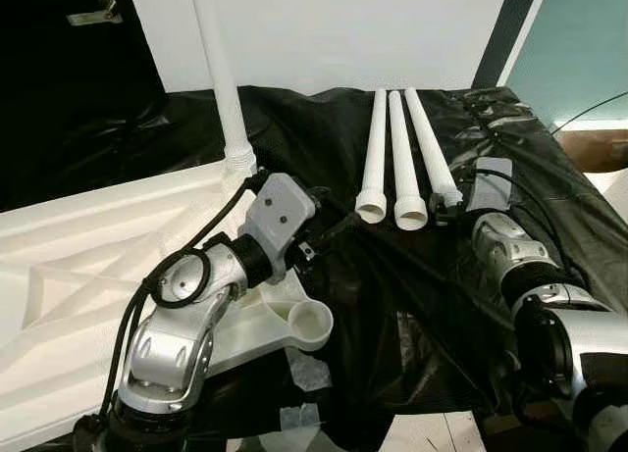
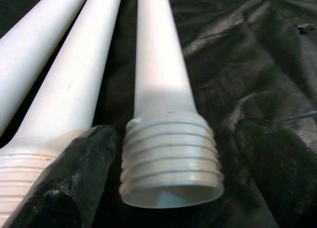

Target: Building children table

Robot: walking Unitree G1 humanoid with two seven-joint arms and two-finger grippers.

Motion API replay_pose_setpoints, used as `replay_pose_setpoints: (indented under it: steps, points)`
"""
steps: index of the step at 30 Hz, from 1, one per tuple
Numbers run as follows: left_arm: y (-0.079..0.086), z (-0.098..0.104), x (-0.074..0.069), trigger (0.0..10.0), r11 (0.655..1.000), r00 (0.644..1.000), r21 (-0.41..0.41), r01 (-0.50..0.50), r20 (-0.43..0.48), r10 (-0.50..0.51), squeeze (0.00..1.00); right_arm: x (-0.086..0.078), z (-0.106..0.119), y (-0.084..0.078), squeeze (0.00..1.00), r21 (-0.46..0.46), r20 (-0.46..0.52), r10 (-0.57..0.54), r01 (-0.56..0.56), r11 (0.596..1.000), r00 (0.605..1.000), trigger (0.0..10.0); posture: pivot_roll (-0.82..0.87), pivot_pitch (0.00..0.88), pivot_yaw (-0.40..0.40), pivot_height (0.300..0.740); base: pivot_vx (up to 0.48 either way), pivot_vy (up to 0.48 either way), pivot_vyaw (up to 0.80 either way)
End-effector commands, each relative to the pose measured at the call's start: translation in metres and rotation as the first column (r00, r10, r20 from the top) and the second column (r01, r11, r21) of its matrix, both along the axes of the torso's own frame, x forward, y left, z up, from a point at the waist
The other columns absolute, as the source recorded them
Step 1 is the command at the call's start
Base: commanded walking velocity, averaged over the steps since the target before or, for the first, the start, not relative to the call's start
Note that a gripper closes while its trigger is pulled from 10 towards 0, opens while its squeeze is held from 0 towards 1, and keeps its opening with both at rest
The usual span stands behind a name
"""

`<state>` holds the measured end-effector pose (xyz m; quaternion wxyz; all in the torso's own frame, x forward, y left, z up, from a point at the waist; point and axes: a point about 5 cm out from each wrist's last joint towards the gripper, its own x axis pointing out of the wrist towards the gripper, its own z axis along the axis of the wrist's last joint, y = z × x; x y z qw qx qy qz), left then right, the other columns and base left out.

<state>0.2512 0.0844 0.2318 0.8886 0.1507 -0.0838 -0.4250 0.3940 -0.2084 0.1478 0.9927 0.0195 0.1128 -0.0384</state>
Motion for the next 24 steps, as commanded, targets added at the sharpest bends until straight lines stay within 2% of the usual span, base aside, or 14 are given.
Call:
replay_pose_setpoints:
  steps: [1,5,11,17,18,19,20,22,23,24]
  points:
    - [0.001,-0.002,0.005,10.0,0.984,0.985,-0.048,-0.172,0.001,0.172,0.00,-0.001,-0.002,-0.002,0.00,-0.003,-0.009,0.003,-0.003,1.000,1.000,10.0,0.20,0.145,-0.039,0.740,0.000,0.000,0.00]
    - [-0.003,-0.008,-0.001,10.0,0.985,0.986,-0.049,-0.166,-0.029,0.165,0.00,-0.001,-0.003,-0.003,0.00,-0.002,-0.009,0.002,-0.002,1.000,1.000,10.0,0.20,0.154,-0.034,0.740,0.000,0.000,0.00]
    - [-0.002,-0.012,-0.002,10.0,0.984,0.984,-0.040,-0.174,-0.056,0.172,0.00,0.001,0.000,-0.003,0.00,0.006,-0.007,0.017,-0.017,1.000,1.000,10.0,0.21,0.185,-0.015,0.740,0.000,0.000,0.00]
    - [-0.002,-0.013,-0.002,10.0,0.983,0.982,-0.034,-0.179,-0.063,0.177,0.00,0.001,0.002,-0.003,0.00,-0.027,-0.004,0.037,-0.037,0.999,0.999,10.0,0.21,0.193,-0.005,0.740,0.000,0.000,0.00]
    - [-0.002,-0.013,-0.001,10.0,0.982,0.981,-0.032,-0.184,-0.062,0.182,0.00,0.002,0.003,-0.003,0.00,-0.029,0.004,0.043,-0.043,0.999,0.999,5.4,0.21,0.192,-0.003,0.740,0.000,0.000,0.00]
    - [-0.002,-0.013,-0.001,10.0,0.982,0.981,-0.032,-0.184,-0.062,0.182,0.00,0.002,0.003,-0.003,0.00,-0.029,0.004,0.043,-0.043,0.999,0.999,5.4,0.21,0.192,-0.003,0.740,0.000,0.000,0.00]
    - [-0.001,-0.012,0.000,10.0,0.981,0.980,-0.031,-0.189,-0.061,0.187,0.00,0.002,0.005,-0.003,0.00,-0.043,0.018,0.064,-0.063,0.997,0.998,1.3,0.22,0.190,-0.002,0.740,0.000,0.000,0.00]
    - [-0.001,-0.013,0.001,10.0,0.981,0.980,-0.030,-0.193,-0.061,0.191,0.00,0.002,0.005,-0.003,0.00,-0.039,0.027,0.071,-0.070,0.997,0.997,1.3,0.21,0.181,-0.002,0.740,0.000,0.000,0.00]
    - [-0.001,-0.012,0.001,10.0,0.980,0.979,-0.031,-0.197,-0.060,0.195,0.00,0.002,0.006,-0.002,0.00,-0.034,0.041,0.081,-0.080,0.996,0.996,0.0,0.21,0.181,-0.002,0.740,0.000,0.000,0.00]
    - [-0.001,-0.013,0.002,10.0,0.979,0.978,-0.031,-0.201,-0.059,0.199,0.00,0.002,0.006,-0.002,0.00,-0.025,0.050,0.088,-0.086,0.996,0.995,0.0,0.20,0.174,-0.002,0.740,0.000,0.000,0.00]
